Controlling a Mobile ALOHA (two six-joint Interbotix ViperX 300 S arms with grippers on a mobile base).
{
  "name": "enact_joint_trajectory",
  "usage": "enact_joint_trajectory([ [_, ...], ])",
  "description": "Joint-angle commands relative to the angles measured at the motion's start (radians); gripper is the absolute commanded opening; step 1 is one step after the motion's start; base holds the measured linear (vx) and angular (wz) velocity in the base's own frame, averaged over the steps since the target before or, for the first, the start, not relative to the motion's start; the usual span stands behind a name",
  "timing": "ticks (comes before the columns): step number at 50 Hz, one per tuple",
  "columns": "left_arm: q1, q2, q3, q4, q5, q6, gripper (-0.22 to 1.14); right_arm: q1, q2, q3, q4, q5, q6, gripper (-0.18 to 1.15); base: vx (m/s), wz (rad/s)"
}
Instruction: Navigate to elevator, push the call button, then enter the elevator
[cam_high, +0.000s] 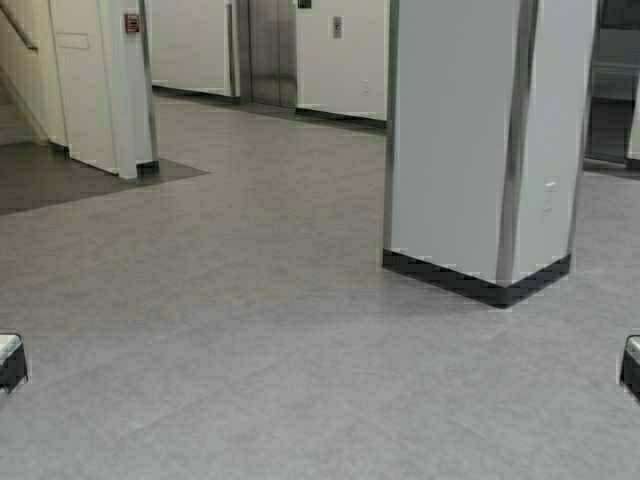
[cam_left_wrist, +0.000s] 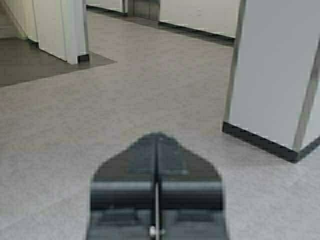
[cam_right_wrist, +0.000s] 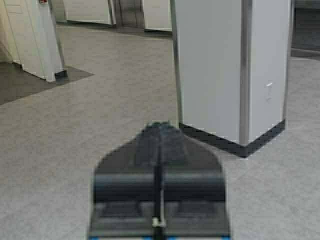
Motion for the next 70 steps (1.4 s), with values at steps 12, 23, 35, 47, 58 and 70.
enact_joint_trajectory([
  [12, 0.000, 0.015, -0.003, 0.003, -0.008, -0.005, 0.03, -0.003, 0.020, -0.018, 0.000, -0.008, 0.002, 0.05, 0.79, 0.05],
  [23, 0.000, 0.018, -0.003, 0.002, -0.011, -0.006, 0.03, -0.002, 0.023, -0.025, -0.008, -0.009, 0.025, 0.05, 0.77, 0.08],
  [35, 0.000, 0.026, -0.002, 0.002, -0.011, -0.009, 0.03, 0.000, 0.023, -0.025, -0.009, -0.009, 0.026, 0.05, 0.76, 0.27],
  [47, 0.000, 0.018, -0.003, 0.000, -0.011, -0.009, 0.03, 0.000, 0.023, -0.026, -0.018, -0.009, 0.026, 0.05, 0.76, 0.20],
  [58, -0.006, 0.009, -0.002, 0.000, -0.011, -0.009, 0.03, 0.002, 0.038, -0.020, -0.031, -0.009, 0.023, 0.05, 0.76, 0.14],
  [70, -0.012, 0.028, -0.009, 0.002, -0.012, -0.008, 0.03, 0.002, 0.035, -0.020, -0.031, -0.009, 0.025, 0.05, 0.76, 0.15],
])
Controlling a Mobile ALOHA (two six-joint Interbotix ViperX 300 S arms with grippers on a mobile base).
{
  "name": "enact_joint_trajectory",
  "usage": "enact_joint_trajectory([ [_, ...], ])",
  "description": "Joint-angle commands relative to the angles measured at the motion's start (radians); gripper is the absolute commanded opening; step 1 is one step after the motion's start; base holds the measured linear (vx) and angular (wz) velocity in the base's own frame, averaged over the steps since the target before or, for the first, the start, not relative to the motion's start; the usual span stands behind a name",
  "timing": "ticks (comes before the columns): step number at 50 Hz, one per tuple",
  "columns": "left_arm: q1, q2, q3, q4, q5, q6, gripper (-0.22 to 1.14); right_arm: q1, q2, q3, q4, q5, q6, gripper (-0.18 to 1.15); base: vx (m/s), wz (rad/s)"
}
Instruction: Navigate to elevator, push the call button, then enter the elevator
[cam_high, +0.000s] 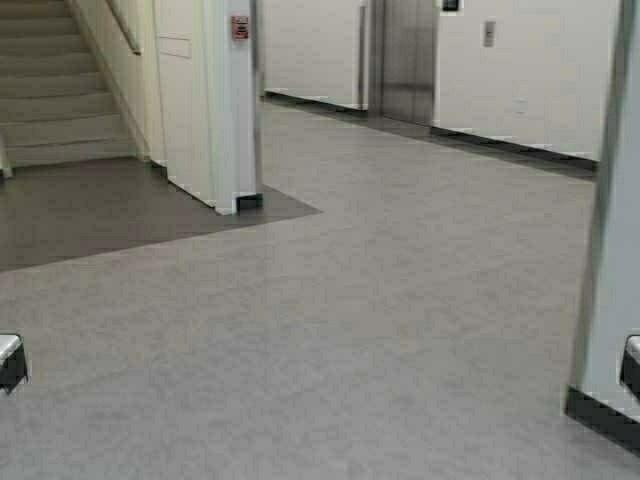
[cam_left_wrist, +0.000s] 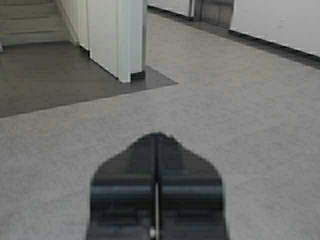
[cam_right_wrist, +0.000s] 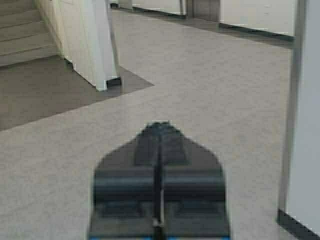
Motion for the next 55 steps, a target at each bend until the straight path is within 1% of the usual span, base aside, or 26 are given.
enact_joint_trajectory([
  [1, -0.002, 0.015, -0.023, 0.002, -0.009, 0.002, 0.03, 0.000, 0.003, -0.018, 0.000, -0.009, 0.000, 0.05, 0.73, 0.18],
  [15, -0.002, 0.037, -0.023, 0.002, -0.014, 0.002, 0.03, 0.000, -0.005, -0.014, 0.000, -0.009, -0.002, 0.05, 0.75, 0.16],
  [30, -0.003, 0.009, -0.008, -0.003, -0.014, 0.000, 0.03, 0.002, 0.009, -0.020, 0.000, -0.011, 0.000, 0.05, 0.74, -0.05],
  [39, -0.006, 0.011, -0.023, -0.002, -0.014, 0.002, 0.03, 0.000, 0.011, -0.021, 0.000, -0.020, 0.002, 0.05, 0.74, -0.09],
  [55, -0.006, 0.012, -0.023, -0.003, -0.015, -0.028, 0.03, 0.000, 0.003, -0.017, 0.000, -0.020, 0.000, 0.05, 0.71, 0.06],
])
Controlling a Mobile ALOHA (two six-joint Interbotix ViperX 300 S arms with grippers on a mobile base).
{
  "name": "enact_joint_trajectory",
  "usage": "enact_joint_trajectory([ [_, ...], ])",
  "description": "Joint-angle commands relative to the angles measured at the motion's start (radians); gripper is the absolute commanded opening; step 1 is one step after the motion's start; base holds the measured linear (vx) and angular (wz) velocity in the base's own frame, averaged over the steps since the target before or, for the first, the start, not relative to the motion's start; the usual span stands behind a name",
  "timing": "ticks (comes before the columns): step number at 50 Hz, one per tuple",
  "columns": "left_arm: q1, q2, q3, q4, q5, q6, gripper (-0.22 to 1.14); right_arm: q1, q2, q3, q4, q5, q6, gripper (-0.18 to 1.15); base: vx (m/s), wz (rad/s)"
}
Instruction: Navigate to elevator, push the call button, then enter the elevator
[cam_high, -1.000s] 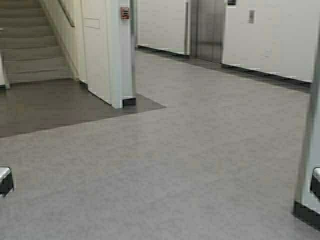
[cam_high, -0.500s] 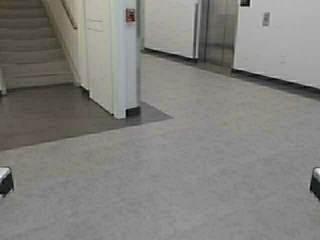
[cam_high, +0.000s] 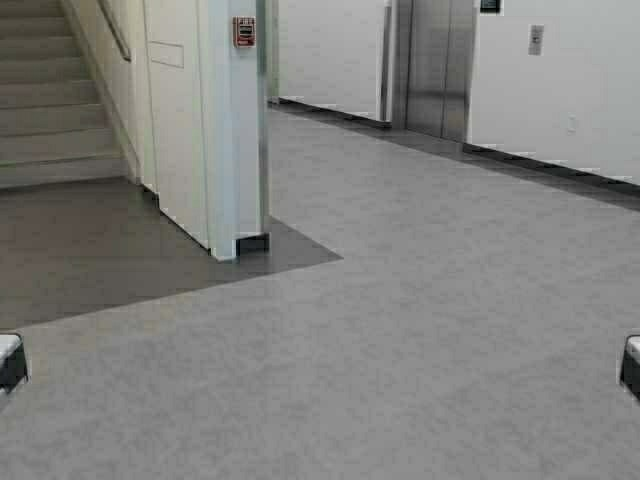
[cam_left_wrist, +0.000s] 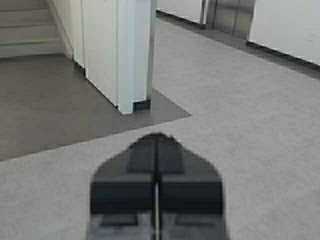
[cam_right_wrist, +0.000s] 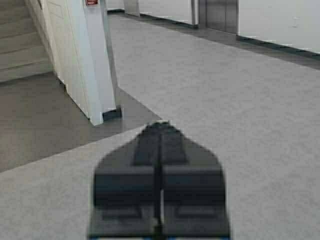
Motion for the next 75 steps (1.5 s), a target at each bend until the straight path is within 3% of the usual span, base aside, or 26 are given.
enact_joint_trajectory([
  [1, 0.000, 0.008, -0.020, 0.000, -0.011, -0.021, 0.03, 0.003, 0.003, -0.017, 0.000, -0.009, -0.002, 0.05, 0.72, 0.06],
  [55, 0.000, 0.020, -0.018, 0.002, -0.011, -0.032, 0.03, 0.002, 0.025, -0.011, 0.000, -0.009, 0.002, 0.05, 0.69, -0.12],
  [75, 0.000, -0.002, -0.005, 0.002, -0.011, -0.023, 0.03, 0.002, 0.025, -0.018, 0.000, -0.011, 0.002, 0.05, 0.70, -0.33],
])
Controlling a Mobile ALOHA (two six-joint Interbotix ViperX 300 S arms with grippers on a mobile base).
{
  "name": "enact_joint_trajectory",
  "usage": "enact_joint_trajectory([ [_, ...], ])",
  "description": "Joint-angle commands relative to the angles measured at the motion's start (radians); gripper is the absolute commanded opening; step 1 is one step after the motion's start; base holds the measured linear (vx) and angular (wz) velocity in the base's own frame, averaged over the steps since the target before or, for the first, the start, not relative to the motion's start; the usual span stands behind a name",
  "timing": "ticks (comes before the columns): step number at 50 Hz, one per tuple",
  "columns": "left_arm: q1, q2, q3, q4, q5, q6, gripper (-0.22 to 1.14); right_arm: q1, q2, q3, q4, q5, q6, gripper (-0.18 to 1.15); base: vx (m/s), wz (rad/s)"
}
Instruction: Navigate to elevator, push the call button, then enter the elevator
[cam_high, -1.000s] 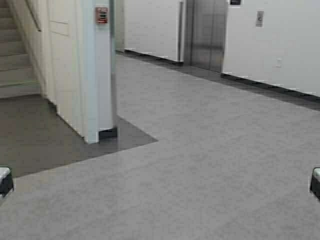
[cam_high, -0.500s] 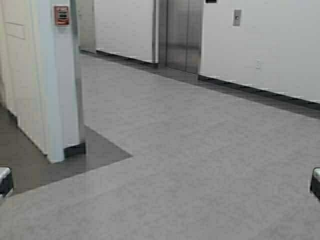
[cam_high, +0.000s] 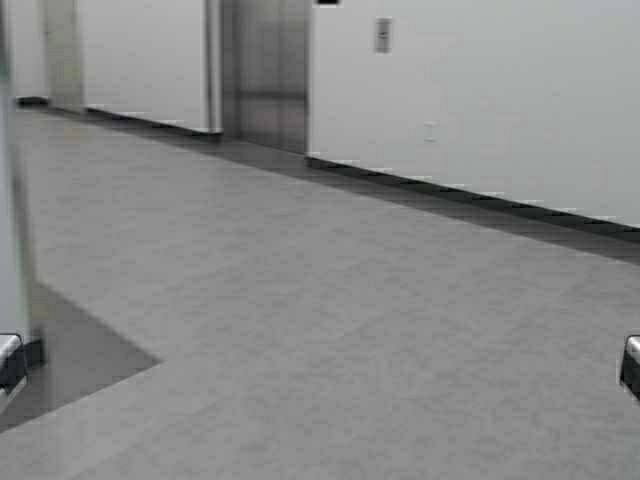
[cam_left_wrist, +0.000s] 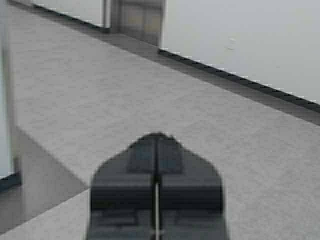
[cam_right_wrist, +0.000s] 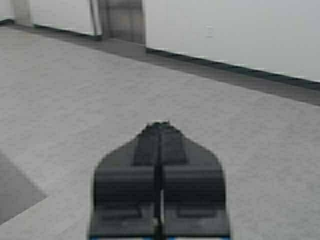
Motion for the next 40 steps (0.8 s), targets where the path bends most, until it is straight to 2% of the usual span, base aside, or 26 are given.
enact_joint_trajectory([
  [1, 0.003, 0.002, -0.003, 0.003, -0.008, 0.003, 0.03, 0.002, 0.005, -0.018, 0.000, -0.011, 0.002, 0.05, 0.71, -0.33],
  [40, 0.002, -0.018, 0.012, 0.002, -0.006, -0.006, 0.03, 0.002, 0.025, -0.020, 0.000, -0.034, 0.009, 0.05, 0.71, -0.17],
])
